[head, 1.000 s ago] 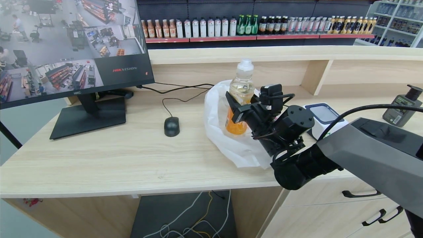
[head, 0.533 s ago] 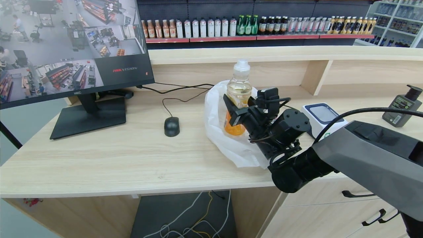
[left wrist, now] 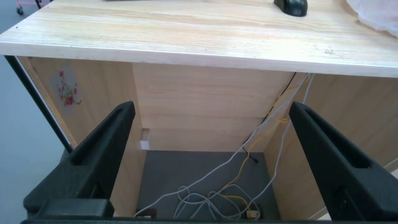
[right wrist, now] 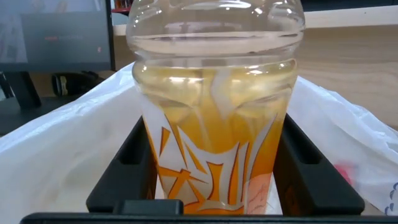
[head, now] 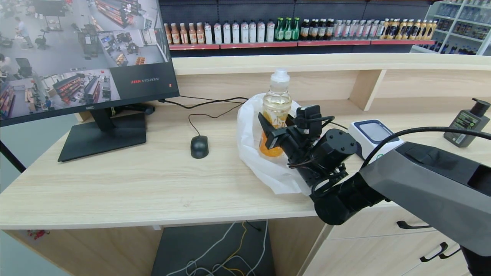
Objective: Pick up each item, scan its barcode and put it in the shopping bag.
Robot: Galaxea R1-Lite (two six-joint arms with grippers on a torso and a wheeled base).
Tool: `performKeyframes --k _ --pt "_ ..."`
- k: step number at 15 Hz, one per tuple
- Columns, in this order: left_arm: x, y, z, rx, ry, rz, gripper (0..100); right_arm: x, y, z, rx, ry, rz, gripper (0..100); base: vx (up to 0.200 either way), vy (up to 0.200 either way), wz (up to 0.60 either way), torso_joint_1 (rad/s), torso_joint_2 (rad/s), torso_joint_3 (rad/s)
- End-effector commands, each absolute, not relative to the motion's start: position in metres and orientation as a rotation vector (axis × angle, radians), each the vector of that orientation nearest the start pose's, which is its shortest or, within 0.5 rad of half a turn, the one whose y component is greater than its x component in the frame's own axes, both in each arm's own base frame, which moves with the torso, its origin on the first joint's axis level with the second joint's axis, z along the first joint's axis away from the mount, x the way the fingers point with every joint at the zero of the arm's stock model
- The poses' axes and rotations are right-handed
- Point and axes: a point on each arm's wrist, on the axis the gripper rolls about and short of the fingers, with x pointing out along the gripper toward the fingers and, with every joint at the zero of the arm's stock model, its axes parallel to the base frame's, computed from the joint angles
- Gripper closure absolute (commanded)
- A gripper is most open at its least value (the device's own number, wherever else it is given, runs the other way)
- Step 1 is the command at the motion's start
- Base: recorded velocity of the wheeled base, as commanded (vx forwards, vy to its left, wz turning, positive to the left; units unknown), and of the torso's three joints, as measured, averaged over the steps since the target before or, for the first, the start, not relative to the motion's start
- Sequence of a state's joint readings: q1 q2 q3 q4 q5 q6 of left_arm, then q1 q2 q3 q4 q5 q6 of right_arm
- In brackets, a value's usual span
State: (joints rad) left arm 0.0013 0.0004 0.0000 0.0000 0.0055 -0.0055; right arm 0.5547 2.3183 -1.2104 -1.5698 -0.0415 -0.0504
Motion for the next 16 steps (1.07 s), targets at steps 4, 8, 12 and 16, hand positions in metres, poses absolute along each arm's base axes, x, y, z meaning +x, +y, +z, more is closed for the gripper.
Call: performKeyframes --k 4,8,12,16 --pt "-0.0228 0.0001 0.0755 -0.006 0.0 0.008 0 0.3758 0.232 0.1424 0.09 -0.458 0.492 100 0.0 0.0 0.0 0.0 0.0 0.0" --pt "-0.0228 0.0001 0.0755 -0.006 0.0 0.008 0 0.3748 0.2314 0.1415 0.088 -0.452 0.492 0 0.0 0.0 0.0 0.0 0.0 0.0" --pt "-0.0228 0.0001 0.0755 -0.006 0.0 0.008 0 0.373 0.2303 0.143 0.089 -0.45 0.493 0 0.0 0.0 0.0 0.0 0.0 0.0" --pt "-0.0228 0.0001 0.0755 -0.006 0.0 0.008 0 0.3711 0.2291 0.1442 0.087 -0.448 0.492 0 0.0 0.0 0.0 0.0 0.0 0.0"
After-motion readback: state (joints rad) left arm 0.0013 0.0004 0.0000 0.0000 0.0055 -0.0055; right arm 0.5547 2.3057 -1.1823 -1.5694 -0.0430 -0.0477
